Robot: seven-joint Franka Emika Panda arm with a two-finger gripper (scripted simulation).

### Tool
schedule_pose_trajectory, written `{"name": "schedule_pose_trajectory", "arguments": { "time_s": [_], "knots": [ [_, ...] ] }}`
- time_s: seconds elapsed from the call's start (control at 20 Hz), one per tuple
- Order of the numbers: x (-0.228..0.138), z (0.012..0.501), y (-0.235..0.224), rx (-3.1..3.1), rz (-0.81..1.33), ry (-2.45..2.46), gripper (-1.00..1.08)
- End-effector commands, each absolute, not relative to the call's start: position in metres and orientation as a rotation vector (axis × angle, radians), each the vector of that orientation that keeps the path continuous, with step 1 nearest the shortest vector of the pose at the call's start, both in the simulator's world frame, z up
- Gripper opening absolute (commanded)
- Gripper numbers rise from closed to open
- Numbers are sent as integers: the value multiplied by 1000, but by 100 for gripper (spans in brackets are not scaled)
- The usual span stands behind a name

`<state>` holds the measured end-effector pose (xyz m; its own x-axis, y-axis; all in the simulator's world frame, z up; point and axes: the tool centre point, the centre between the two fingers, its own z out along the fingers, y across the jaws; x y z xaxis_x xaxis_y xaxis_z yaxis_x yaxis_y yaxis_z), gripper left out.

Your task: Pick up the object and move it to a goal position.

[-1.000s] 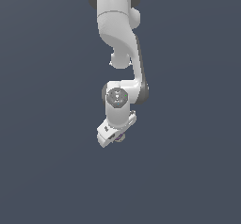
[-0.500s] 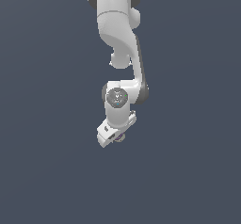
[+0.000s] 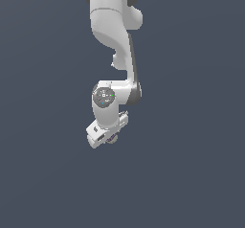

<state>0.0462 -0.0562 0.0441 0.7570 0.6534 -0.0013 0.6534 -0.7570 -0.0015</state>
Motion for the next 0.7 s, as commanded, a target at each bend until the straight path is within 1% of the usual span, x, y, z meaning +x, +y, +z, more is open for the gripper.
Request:
{"name": "schedule_pose_trajectory", "arguments": {
  "time_s": [0.0, 0.3, 0.65],
  "knots": [
    [46, 49, -78, -2946, 1, -1093, -100],
    [45, 54, -108, -2945, 0, -1094, -100],
    [46, 54, -108, -2945, 0, -1094, -100]
  ]
}}
